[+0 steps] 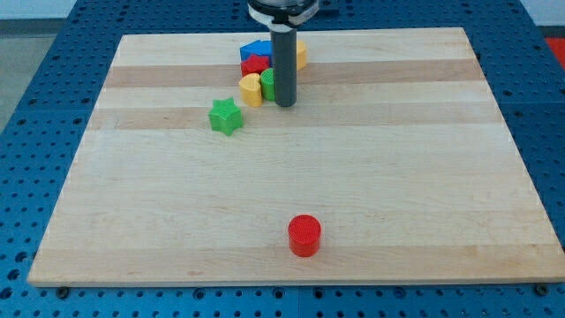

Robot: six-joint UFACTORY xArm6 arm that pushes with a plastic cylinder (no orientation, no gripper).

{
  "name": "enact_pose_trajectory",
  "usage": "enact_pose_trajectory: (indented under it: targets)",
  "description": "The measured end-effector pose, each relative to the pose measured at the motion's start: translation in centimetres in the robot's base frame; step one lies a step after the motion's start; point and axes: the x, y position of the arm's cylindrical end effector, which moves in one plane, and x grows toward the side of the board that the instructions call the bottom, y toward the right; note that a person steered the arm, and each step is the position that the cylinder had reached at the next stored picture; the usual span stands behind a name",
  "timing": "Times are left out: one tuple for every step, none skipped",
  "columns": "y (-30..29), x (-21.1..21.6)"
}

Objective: Slide the green star into the group of blocks

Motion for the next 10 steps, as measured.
enact_pose_trajectory:
  targets:
    - [-0.7, 1.0]
    - [-1.3, 3.2]
    - [-3.2, 6.1]
    - [-6.8, 7.7]
    - [-10.8, 8.1]
    - [-11.5, 7.2]
    - [-8.9, 5.2]
    - [-5.7, 3.6]
    - [-4.0, 0.6]
    - [-3.7, -2.6]
